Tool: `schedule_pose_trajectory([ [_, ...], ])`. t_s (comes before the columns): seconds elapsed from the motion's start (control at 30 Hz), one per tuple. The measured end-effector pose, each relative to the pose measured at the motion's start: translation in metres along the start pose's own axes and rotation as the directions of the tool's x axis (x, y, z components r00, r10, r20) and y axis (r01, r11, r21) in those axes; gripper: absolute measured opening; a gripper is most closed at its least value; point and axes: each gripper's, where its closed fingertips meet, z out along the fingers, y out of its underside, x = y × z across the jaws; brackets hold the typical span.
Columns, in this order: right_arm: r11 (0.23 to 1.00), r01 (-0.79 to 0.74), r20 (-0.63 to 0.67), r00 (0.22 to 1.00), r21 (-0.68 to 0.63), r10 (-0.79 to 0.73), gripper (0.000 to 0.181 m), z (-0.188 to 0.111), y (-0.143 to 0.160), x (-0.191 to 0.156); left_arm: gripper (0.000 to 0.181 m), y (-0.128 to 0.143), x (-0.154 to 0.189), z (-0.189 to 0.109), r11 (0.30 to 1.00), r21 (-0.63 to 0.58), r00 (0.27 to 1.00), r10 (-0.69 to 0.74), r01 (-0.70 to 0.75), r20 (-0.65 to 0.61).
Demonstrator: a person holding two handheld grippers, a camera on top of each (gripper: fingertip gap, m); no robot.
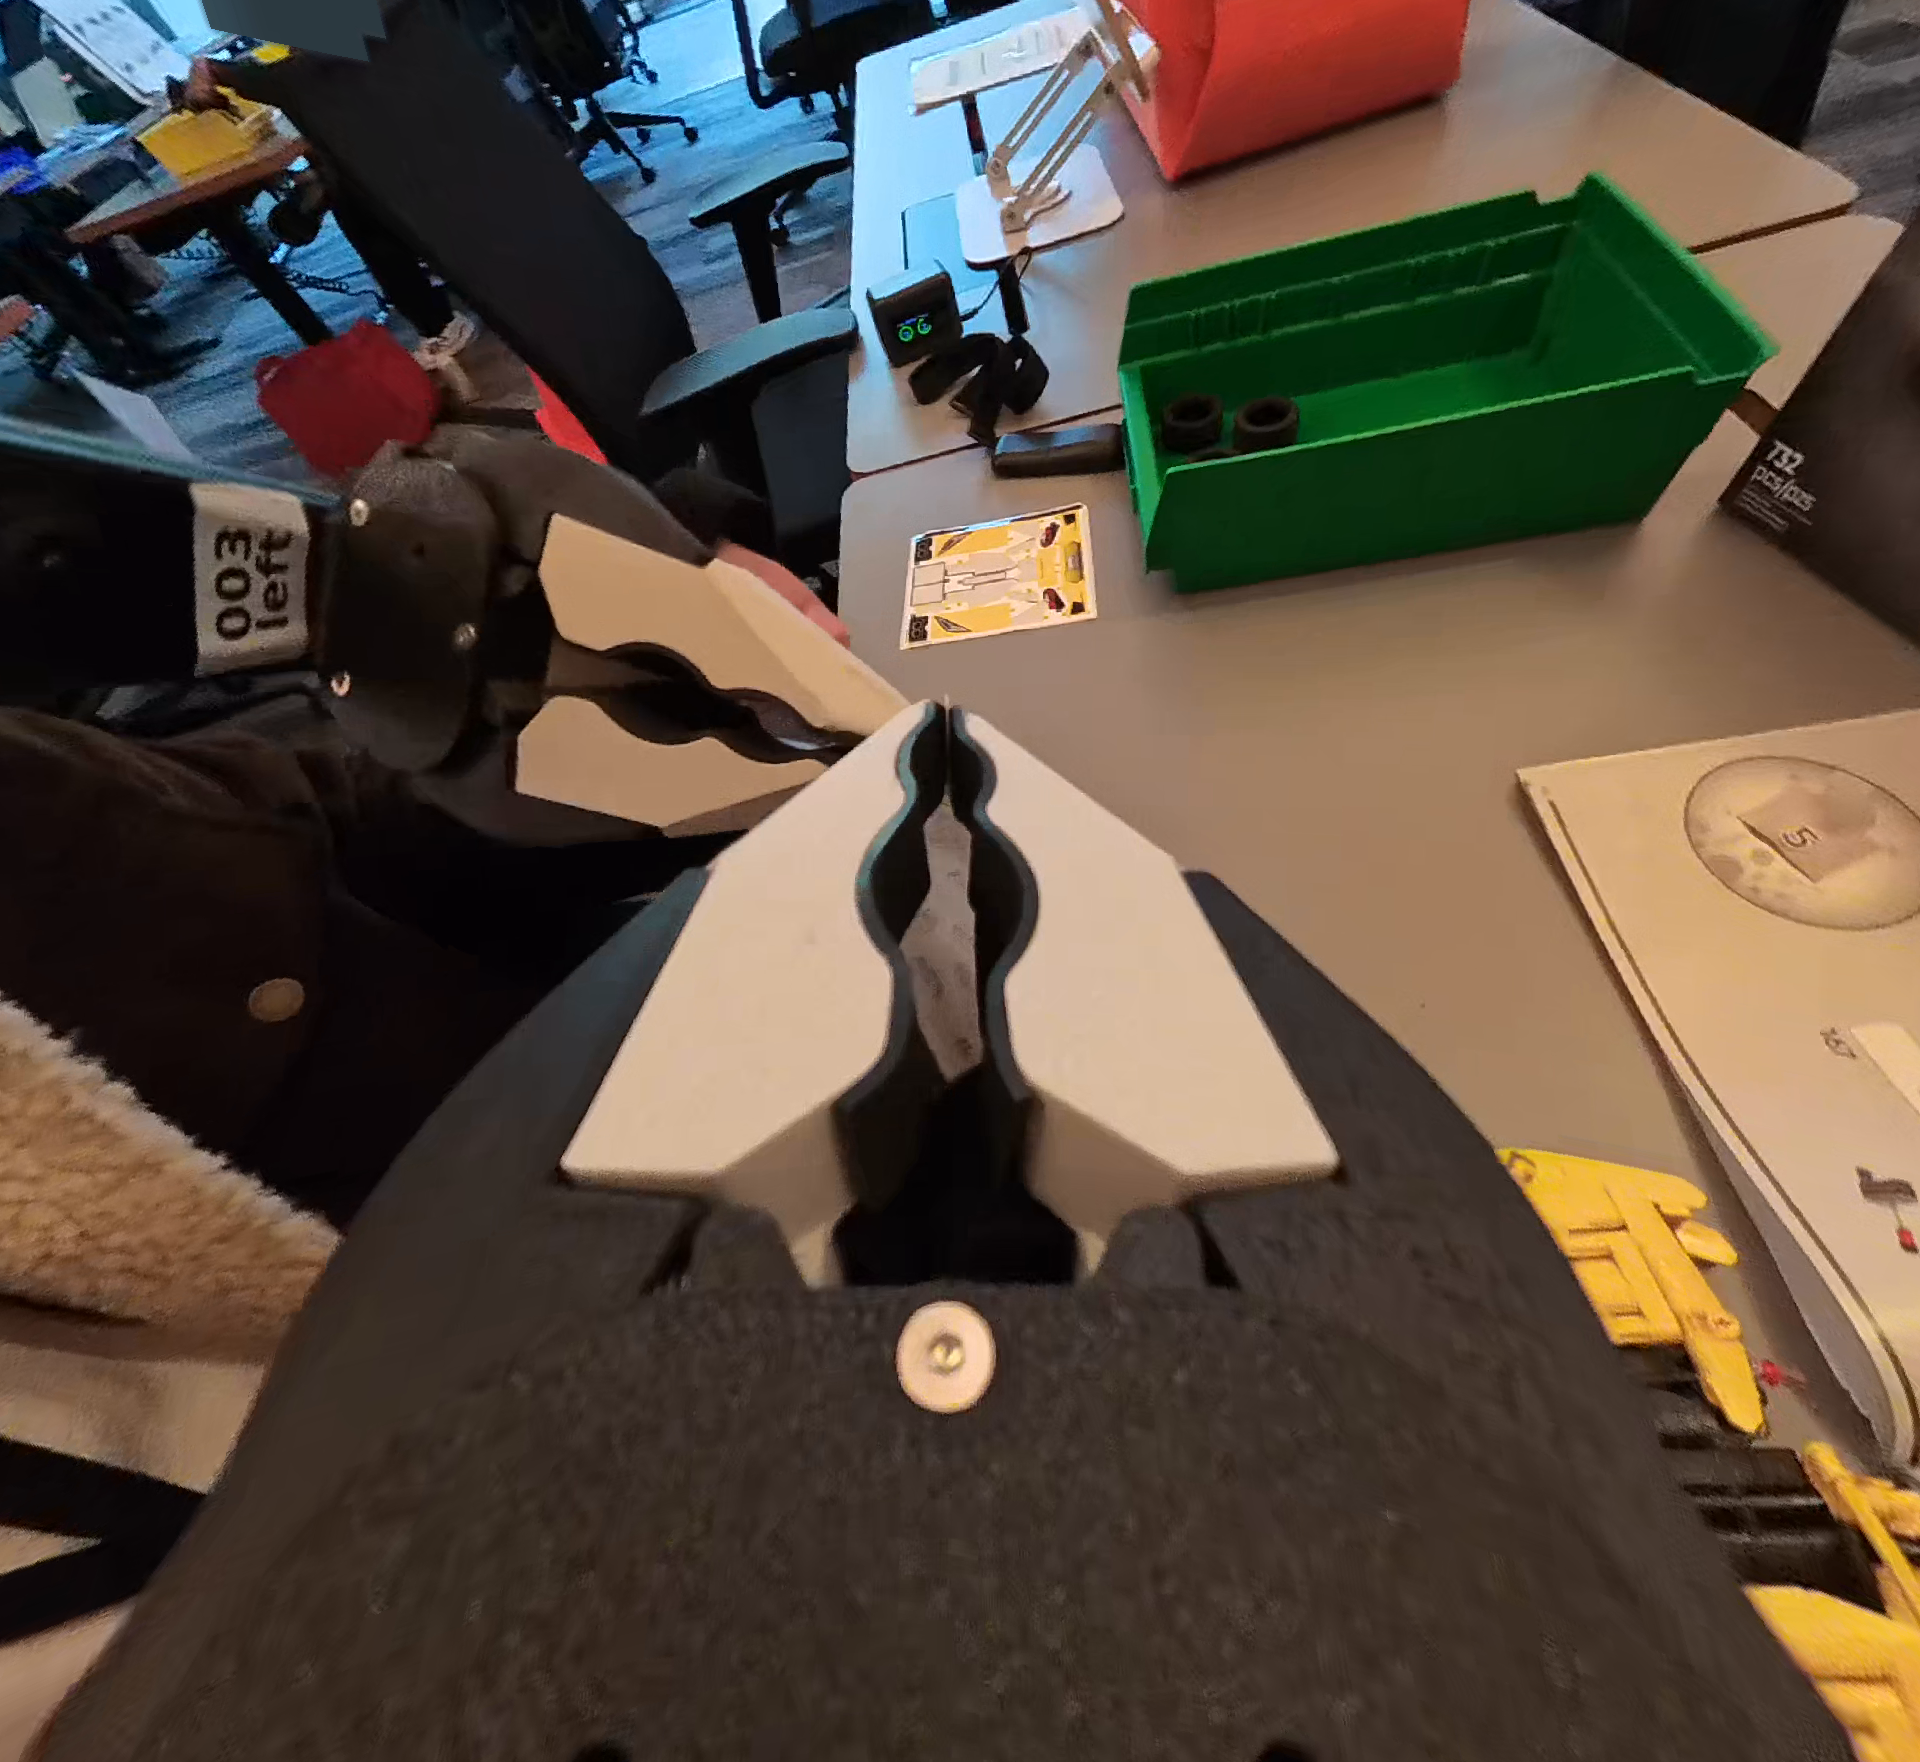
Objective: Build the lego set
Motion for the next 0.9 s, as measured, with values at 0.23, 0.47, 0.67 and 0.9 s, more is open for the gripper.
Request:
schedule_pose_trajectory([
  [0.23, 0.996, -0.078, -0.269, 0.960, 0.031, 0.083, 0.000, -0.039, 0.010, 0.082, 0.000, -0.011, 0.023, -0.010, 1.000, 0.023, 0.998, -0.001, 0.003, -0.065],
  [0.47, 0.966, -0.253, -0.343, 0.904, 0.056, 0.256, 0.000, -0.068, 0.051, 0.149, 0.000, 0.000, 0.047, -0.011, 0.998, 0.030, 0.985, -0.053, 0.059, -0.166],
  [0.67, 0.948, -0.317, -0.448, 0.842, 0.040, 0.300, 0.000, -0.101, 0.094, 0.192, 0.000, 0.013, 0.049, -0.027, 0.991, 0.030, 0.969, -0.122, 0.131, -0.215],
  [0.9, 0.917, -0.389, -0.600, 0.715, 0.086, 0.360, 0.000, -0.161, 0.145, 0.247, 0.000, 0.042, 0.019, -0.054, 0.969, 0.010, 0.953, -0.241, 0.247, -0.185],
])
